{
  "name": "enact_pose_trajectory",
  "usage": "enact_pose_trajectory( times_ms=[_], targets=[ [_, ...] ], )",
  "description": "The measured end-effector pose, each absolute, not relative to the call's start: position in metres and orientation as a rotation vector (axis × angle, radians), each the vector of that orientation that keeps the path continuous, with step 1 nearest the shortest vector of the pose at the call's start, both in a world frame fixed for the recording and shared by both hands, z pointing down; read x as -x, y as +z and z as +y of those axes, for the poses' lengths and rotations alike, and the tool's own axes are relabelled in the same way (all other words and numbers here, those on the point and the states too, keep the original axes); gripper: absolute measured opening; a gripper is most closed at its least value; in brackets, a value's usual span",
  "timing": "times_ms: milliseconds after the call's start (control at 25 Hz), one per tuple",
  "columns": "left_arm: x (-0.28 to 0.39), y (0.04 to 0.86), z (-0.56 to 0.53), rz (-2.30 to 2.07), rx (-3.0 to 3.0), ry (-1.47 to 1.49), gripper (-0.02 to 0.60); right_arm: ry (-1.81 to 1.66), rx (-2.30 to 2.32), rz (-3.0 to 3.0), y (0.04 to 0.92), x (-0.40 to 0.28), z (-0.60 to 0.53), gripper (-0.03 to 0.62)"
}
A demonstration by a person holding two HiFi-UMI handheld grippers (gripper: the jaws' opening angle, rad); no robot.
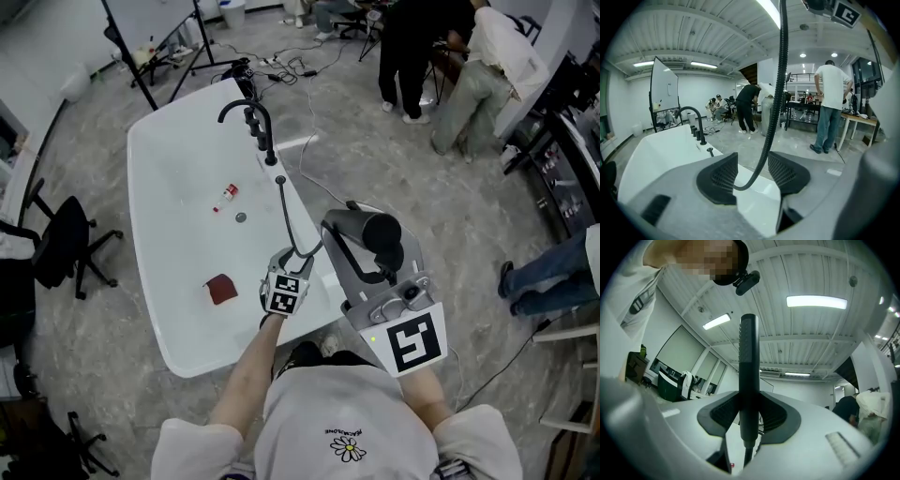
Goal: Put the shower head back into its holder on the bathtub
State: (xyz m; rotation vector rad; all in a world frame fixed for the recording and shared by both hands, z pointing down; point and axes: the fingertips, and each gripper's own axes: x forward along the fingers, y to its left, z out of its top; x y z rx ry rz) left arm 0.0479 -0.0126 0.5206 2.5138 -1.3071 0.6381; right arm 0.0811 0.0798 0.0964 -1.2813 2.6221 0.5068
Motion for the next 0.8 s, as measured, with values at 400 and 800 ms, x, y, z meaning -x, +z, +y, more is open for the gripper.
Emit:
enact_pose_trajectory(
  times_ms=[400, 800],
  targets=[
    [-0.031, 0.58, -0.063, -1.296, -2.413, 0.668, 0.212, 0.363, 1.319, 2.646, 0.14, -0.059, -0.034, 0.14],
    [0.059, 0.653, -0.163, -1.371, -2.401, 0.782, 0.224, 0.312, 1.377, 2.693, 0.219, -0.025, -0.152, 0.14]
  ],
)
